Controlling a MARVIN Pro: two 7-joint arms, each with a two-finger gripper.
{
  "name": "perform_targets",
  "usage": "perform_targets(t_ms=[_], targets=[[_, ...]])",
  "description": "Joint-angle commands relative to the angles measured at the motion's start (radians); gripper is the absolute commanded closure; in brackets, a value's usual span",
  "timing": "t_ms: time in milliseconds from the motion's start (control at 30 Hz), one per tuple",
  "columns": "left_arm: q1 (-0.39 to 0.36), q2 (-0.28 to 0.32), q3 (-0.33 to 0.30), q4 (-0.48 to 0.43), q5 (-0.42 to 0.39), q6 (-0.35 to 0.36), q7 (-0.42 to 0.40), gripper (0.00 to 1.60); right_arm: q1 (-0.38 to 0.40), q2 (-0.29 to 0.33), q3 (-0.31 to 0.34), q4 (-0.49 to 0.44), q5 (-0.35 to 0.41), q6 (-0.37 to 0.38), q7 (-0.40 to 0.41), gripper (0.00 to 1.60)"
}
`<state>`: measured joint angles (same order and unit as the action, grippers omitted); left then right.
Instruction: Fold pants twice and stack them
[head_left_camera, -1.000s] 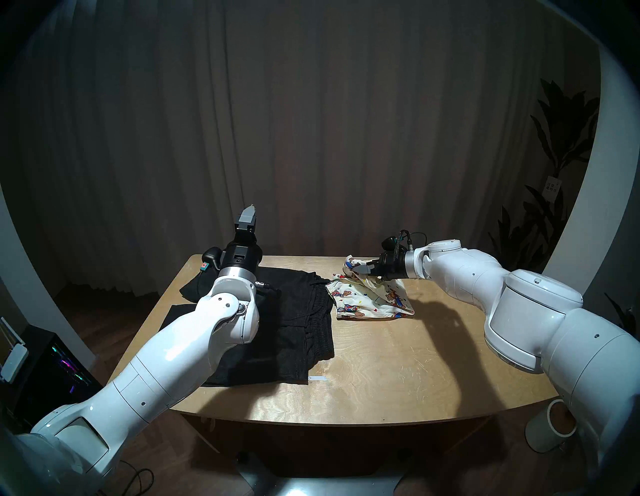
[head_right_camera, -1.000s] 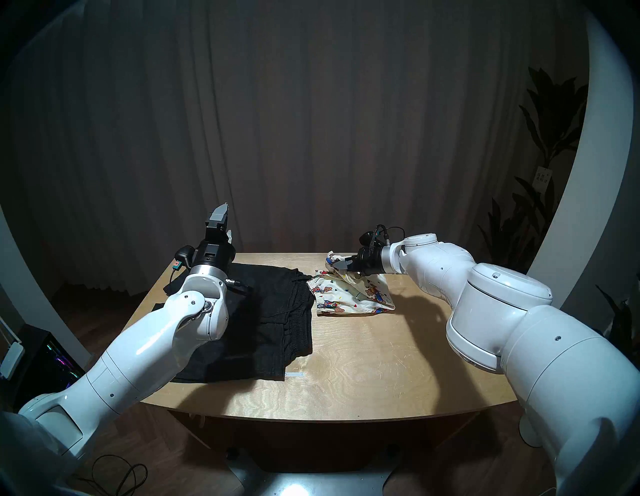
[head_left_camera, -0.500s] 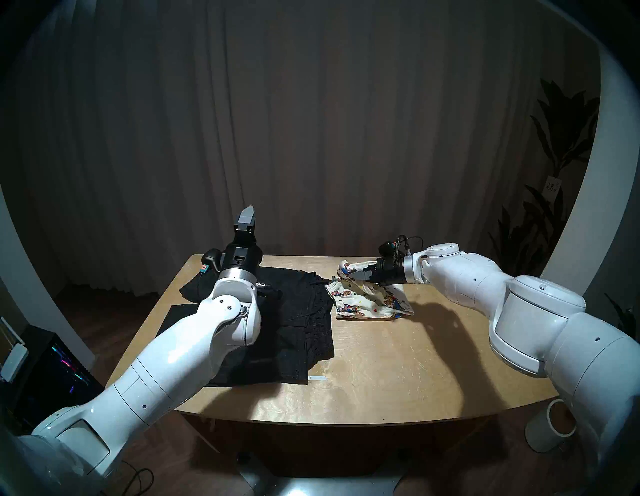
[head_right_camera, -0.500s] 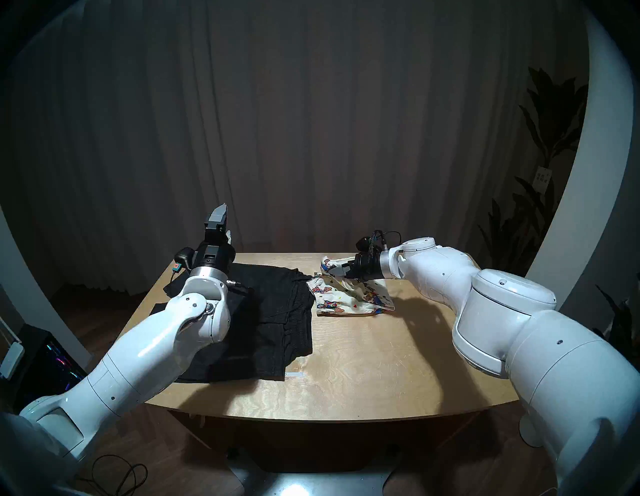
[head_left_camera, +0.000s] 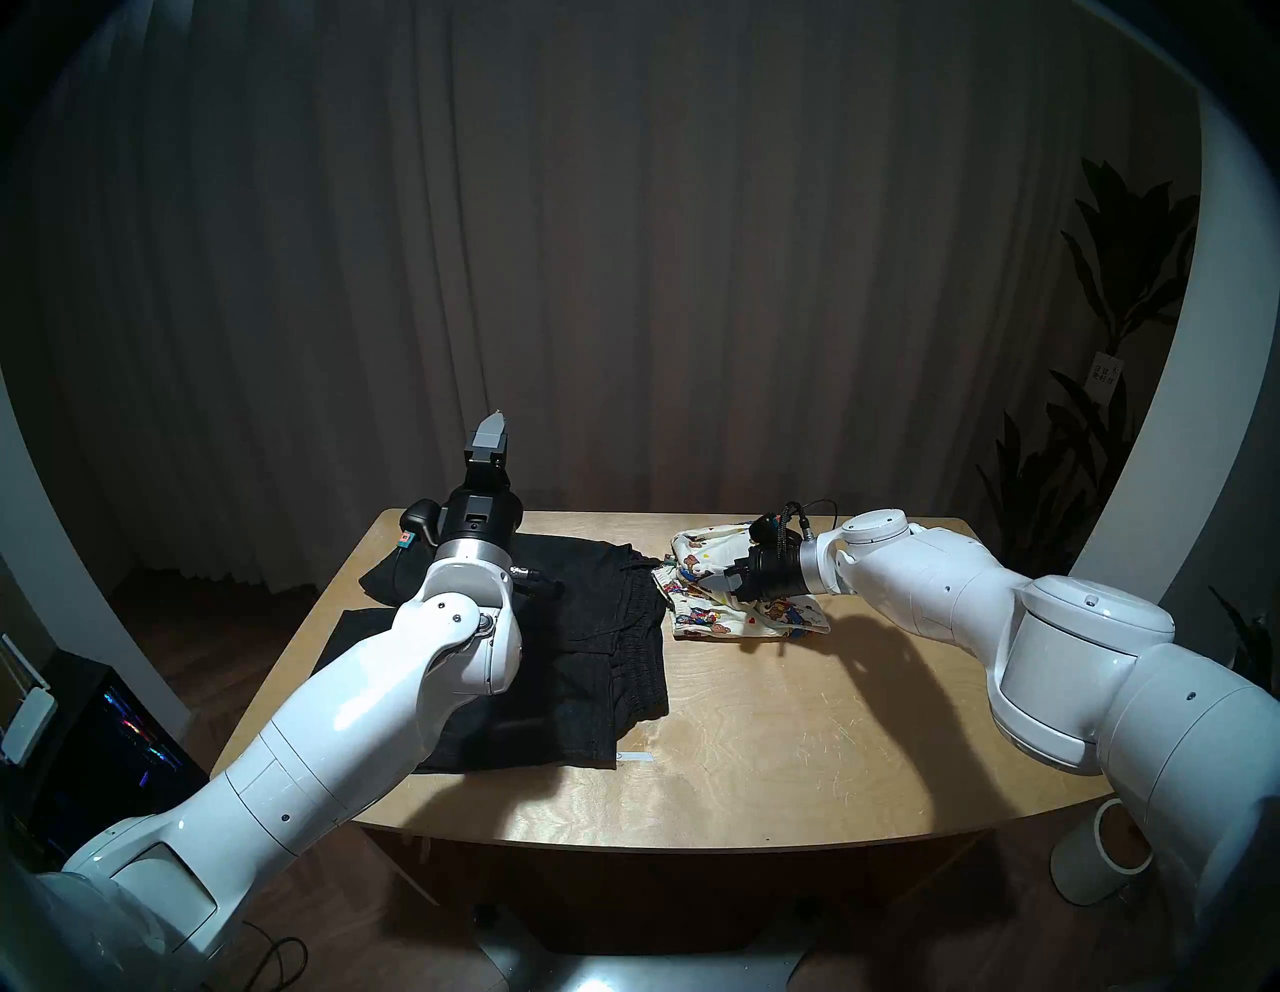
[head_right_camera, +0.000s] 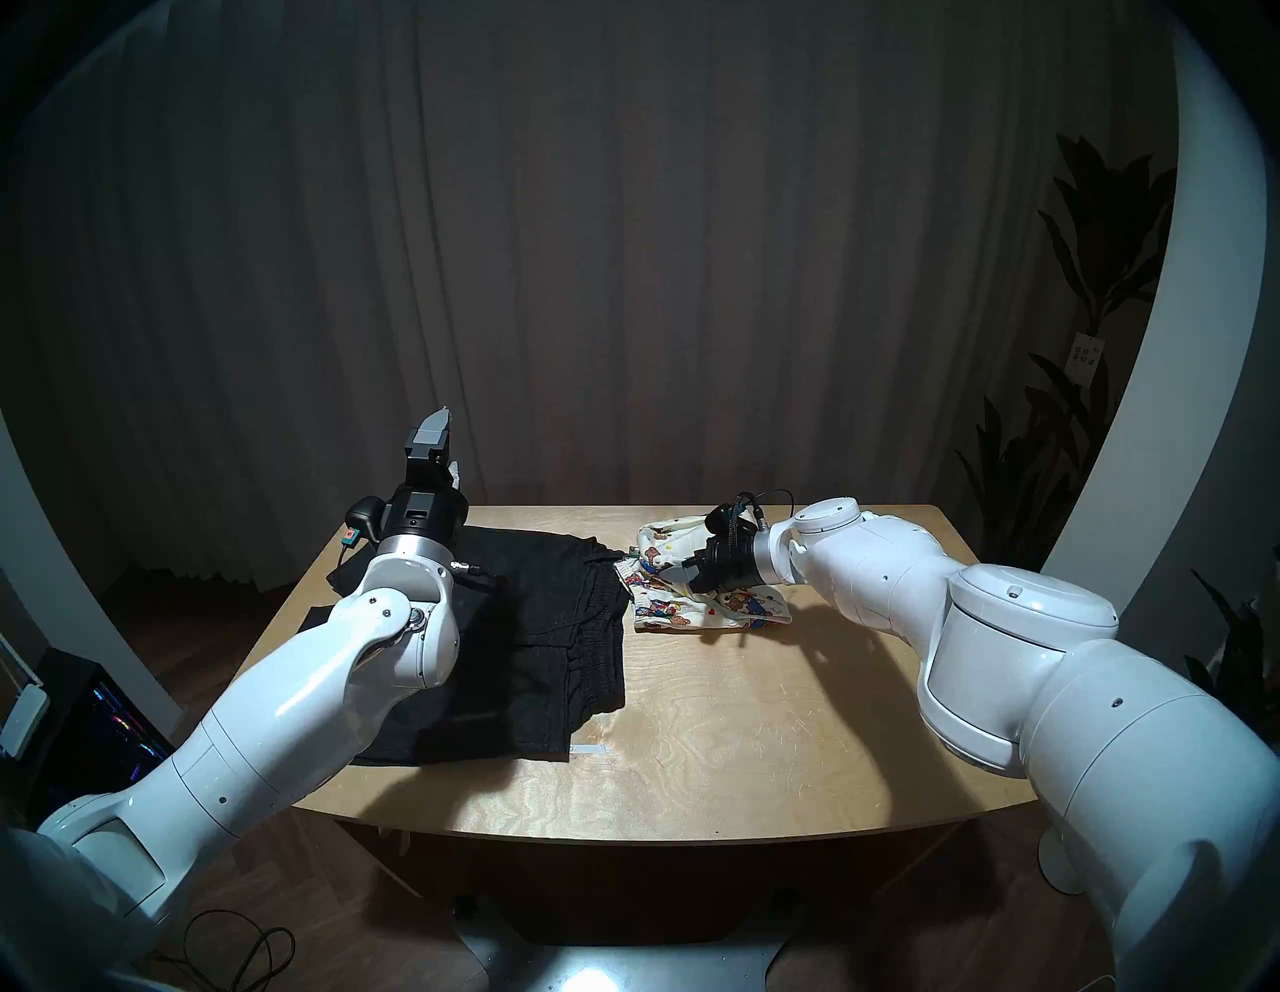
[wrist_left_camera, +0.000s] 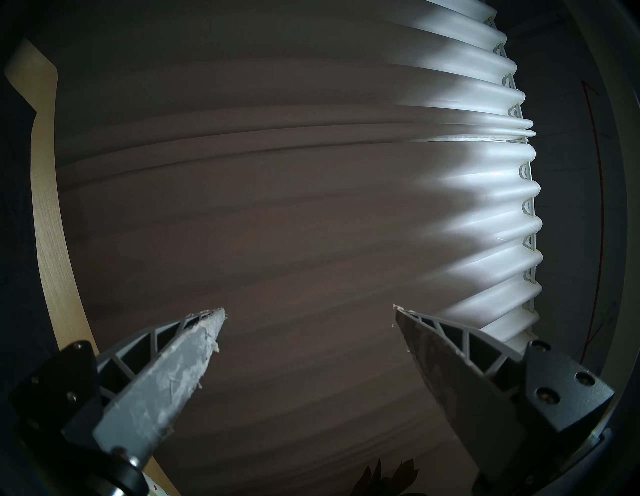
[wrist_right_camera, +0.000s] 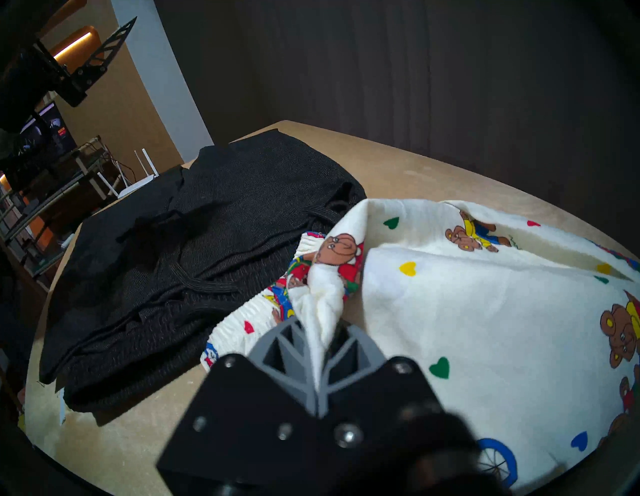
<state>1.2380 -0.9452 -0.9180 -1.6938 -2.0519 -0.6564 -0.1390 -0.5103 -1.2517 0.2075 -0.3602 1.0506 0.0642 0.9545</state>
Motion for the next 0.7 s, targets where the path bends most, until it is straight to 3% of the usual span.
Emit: perform_targets(t_ms=[0,67,100,133,167,200,667], targets=[[0.009,0.024,-0.033,-0.039,-0.006,-0.008,-0.027,0.0,0.016,0.007,0.006,-0.055,0.001,-0.011,-0.013,1.6],[0.019,0.024,-0.04,-0.045,-0.01,-0.013,-0.035,0.0,0.012,0.026,0.006,-0.087,0.0,-0.015,-0.017,1.6],[0.024,0.025,-0.043,-0.047,-0.014,-0.015,-0.038,0.0,0.008,0.036,0.009,-0.104,0.002,-0.021,-0.017,0.8],[0.028,0.026,-0.045,-0.048,-0.015,-0.015,-0.04,0.0,0.005,0.048,0.008,-0.125,0.003,-0.016,-0.024,0.36],[0.031,0.026,-0.045,-0.05,-0.015,-0.015,-0.043,0.0,0.003,0.059,0.008,-0.144,0.002,-0.017,-0.025,0.53],[0.034,0.027,-0.046,-0.052,-0.016,-0.015,-0.045,0.0,-0.001,0.073,0.01,-0.169,0.005,-0.009,-0.031,0.0],[0.064,0.04,-0.05,-0.08,-0.026,-0.023,-0.065,0.0,-0.032,0.203,-0.004,-0.388,0.011,0.07,-0.014,0.0]])
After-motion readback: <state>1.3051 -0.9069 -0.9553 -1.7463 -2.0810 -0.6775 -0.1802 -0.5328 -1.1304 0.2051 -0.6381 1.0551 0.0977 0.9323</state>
